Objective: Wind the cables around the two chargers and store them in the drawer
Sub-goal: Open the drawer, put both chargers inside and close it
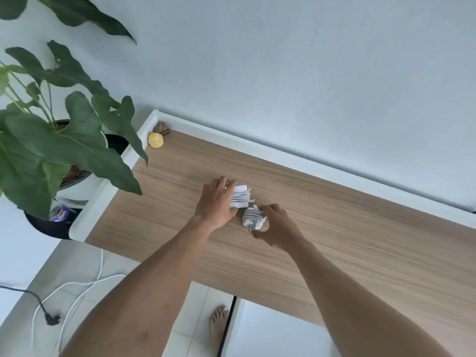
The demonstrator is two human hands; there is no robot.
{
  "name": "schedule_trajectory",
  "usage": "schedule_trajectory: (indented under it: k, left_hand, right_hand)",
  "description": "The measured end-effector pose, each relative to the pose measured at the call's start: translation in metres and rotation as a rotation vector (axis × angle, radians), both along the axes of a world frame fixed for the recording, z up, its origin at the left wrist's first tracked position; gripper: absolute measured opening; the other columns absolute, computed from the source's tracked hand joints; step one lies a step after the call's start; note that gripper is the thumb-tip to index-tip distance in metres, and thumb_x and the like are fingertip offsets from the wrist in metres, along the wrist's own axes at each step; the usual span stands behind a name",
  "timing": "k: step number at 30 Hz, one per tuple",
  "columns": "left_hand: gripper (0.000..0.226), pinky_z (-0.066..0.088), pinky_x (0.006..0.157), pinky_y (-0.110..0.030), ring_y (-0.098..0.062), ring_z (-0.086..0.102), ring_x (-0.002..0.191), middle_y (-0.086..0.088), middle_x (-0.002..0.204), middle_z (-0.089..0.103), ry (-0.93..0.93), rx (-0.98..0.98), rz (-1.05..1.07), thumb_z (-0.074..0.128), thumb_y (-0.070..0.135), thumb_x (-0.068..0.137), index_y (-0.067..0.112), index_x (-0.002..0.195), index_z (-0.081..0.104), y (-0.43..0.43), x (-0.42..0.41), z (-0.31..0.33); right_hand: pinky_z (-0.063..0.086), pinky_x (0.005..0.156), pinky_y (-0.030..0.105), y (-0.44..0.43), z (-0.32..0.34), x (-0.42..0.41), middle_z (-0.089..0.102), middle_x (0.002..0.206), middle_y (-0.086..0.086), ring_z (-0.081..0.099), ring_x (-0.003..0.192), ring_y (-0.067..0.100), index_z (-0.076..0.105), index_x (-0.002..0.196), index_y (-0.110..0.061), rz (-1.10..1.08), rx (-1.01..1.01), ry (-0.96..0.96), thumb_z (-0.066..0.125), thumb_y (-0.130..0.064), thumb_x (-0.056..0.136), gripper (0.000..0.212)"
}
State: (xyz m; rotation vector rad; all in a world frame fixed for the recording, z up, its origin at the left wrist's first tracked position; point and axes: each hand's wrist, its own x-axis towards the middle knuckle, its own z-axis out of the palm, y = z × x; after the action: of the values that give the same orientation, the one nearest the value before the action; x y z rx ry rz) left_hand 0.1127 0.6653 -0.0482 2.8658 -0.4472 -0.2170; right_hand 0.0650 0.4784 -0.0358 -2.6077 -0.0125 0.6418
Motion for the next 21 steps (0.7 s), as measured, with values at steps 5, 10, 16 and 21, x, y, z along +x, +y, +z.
schedule_trajectory:
  k: [5,10,16,21]
  left_hand:
    - [0.065,0.039,0.096,-0.042,-0.026,0.049,0.115,-0.005,0.125,0.05,-0.055,0.057,-0.011,0.072,0.039,0.076,0.018,0.131,0.044,0.0,0.001,-0.001]
    - [0.063,0.039,0.095,-0.041,-0.026,0.052,0.112,-0.003,0.12,0.055,-0.091,0.08,-0.007,0.071,0.04,0.072,0.018,0.127,0.05,-0.001,-0.002,0.001]
    - [0.064,0.038,0.094,-0.038,-0.021,0.051,0.111,0.001,0.117,0.055,-0.065,0.054,0.009,0.069,0.049,0.071,0.021,0.126,0.053,-0.005,-0.023,0.017]
    - [0.061,0.039,0.09,-0.038,-0.02,0.054,0.105,0.004,0.11,0.058,-0.093,0.005,0.017,0.067,0.054,0.068,0.023,0.119,0.058,-0.027,-0.061,0.041]
  right_hand:
    - [0.034,0.106,0.037,0.008,-0.007,-0.002,0.044,0.134,-0.003,0.038,0.127,0.021,0.038,0.139,-0.023,0.021,-0.109,-0.084,0.072,-0.05,0.072,0.08]
    - [0.036,0.101,0.035,0.007,-0.007,-0.013,0.05,0.127,-0.002,0.045,0.12,0.021,0.044,0.133,-0.019,-0.019,-0.132,-0.192,0.067,-0.048,0.076,0.068]
    - [0.037,0.099,0.034,-0.021,0.011,-0.036,0.051,0.123,-0.003,0.048,0.116,0.019,0.048,0.127,-0.018,-0.067,-0.118,-0.246,0.068,-0.05,0.076,0.064]
    - [0.039,0.097,0.034,-0.048,0.031,-0.072,0.051,0.12,-0.002,0.051,0.113,0.02,0.051,0.123,-0.017,-0.137,-0.085,-0.302,0.072,-0.046,0.073,0.062]
